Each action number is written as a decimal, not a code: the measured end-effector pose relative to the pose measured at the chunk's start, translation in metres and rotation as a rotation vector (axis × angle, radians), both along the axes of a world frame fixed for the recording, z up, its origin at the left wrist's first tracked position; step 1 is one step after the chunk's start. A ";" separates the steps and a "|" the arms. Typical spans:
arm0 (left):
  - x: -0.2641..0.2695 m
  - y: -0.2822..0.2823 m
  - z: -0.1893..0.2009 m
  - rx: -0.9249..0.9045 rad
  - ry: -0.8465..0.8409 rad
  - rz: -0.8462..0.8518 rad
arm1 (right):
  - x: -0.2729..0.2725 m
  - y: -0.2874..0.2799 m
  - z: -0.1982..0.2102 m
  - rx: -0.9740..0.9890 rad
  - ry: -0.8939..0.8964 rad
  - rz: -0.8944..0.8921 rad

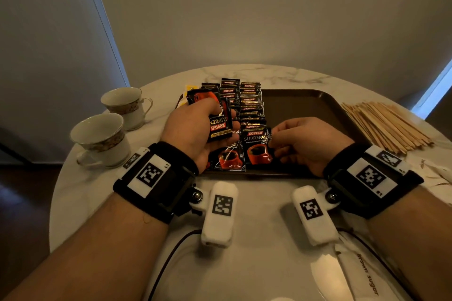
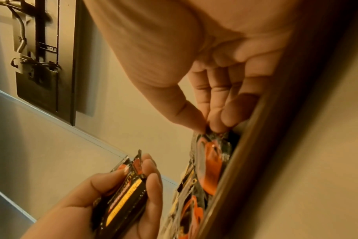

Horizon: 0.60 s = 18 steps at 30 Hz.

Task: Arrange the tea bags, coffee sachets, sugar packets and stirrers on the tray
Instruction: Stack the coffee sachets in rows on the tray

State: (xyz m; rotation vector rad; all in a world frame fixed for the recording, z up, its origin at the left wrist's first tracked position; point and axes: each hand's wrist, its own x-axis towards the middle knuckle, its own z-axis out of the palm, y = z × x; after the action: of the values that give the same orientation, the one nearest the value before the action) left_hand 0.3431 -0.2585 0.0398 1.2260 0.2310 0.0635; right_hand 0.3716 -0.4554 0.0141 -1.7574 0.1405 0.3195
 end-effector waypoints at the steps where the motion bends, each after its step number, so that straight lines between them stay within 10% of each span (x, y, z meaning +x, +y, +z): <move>1: -0.001 0.000 0.001 -0.001 0.004 -0.001 | 0.000 0.000 0.000 -0.008 0.002 -0.001; 18: 0.003 -0.001 -0.009 0.053 0.011 -0.086 | -0.001 0.006 0.002 0.173 -0.135 -0.047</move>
State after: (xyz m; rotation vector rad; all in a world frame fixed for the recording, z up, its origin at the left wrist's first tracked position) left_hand 0.3461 -0.2595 0.0310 1.2874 0.1877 -0.0118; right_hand 0.3707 -0.4498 0.0166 -1.5961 0.0546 0.1728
